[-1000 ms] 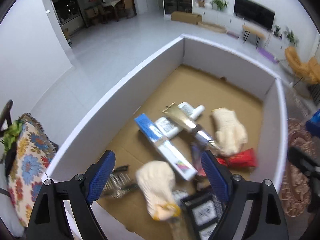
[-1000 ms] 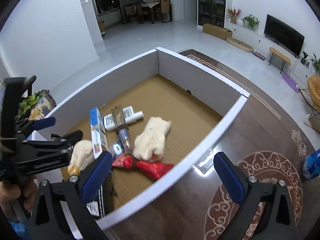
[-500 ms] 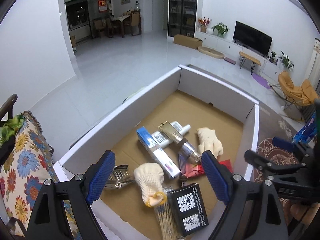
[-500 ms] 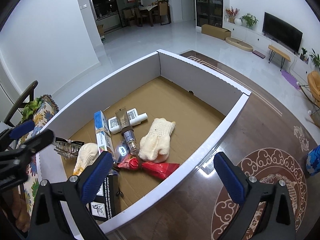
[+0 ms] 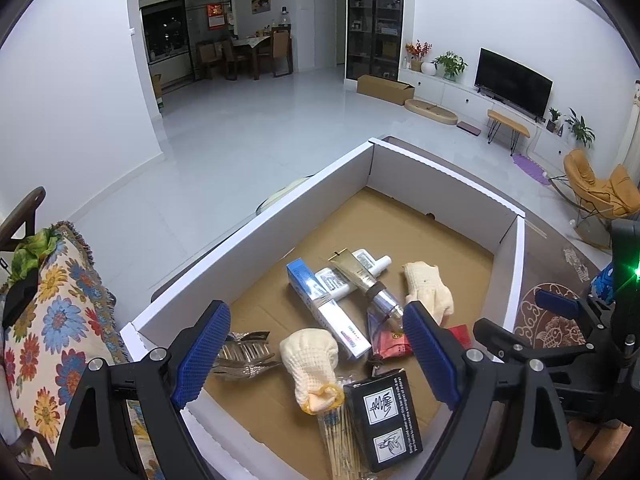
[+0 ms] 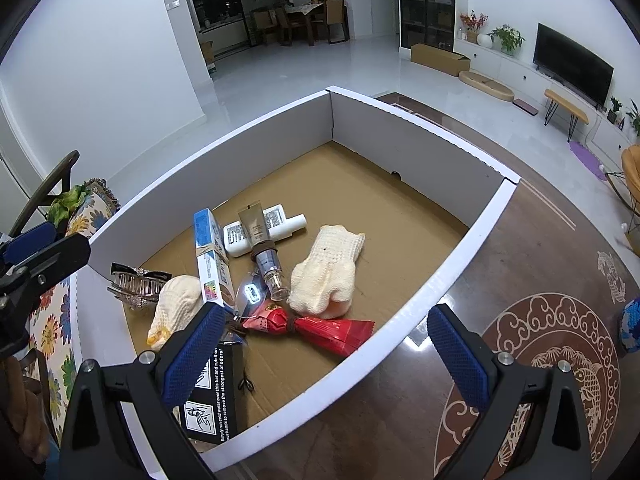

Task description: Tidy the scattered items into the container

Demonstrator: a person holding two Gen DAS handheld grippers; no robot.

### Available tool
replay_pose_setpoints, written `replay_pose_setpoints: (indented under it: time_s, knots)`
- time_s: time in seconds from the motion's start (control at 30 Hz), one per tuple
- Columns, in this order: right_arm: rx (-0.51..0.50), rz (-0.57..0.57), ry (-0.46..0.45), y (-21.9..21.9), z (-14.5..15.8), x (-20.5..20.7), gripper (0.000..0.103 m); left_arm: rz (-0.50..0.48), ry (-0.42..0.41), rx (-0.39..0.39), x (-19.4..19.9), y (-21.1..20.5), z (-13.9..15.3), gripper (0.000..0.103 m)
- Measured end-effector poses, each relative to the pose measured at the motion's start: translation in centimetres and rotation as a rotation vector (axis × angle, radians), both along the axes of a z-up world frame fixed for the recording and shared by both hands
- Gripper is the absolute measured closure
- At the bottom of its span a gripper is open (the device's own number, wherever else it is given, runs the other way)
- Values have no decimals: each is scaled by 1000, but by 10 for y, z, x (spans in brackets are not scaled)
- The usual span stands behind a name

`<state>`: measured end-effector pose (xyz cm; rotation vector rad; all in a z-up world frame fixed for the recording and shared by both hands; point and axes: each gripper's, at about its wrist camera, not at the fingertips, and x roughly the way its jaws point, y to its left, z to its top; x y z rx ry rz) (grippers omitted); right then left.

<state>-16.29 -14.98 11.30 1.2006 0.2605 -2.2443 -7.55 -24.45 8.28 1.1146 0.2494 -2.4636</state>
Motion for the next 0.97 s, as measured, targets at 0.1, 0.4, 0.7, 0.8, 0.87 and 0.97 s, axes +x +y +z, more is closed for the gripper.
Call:
replay_pose_setpoints:
  time_s: [0.1,0.4,0.7,0.8,0.87,0.97]
  knots:
    - [11,10,3,-2,-2,1,2,-1,-6,4,-1,-1,-2,15]
    - [28,25,0,-6,-9,2,2,0,-5,30,-2,-2,-5,15]
    - [33,22,3,-9,-14,-1,2,7,21,149,2,-16,-5,0]
    - [24,18,-2,-11,-16,-2,2,3,79,240,8,-23,-3,0]
    - [16,17,-5,-14,-17,-3,2,11,114,278,12,-25,-3,0]
    - [8,24,-5,-19,-17,-2,2,39,154,222,17,-21,0,0]
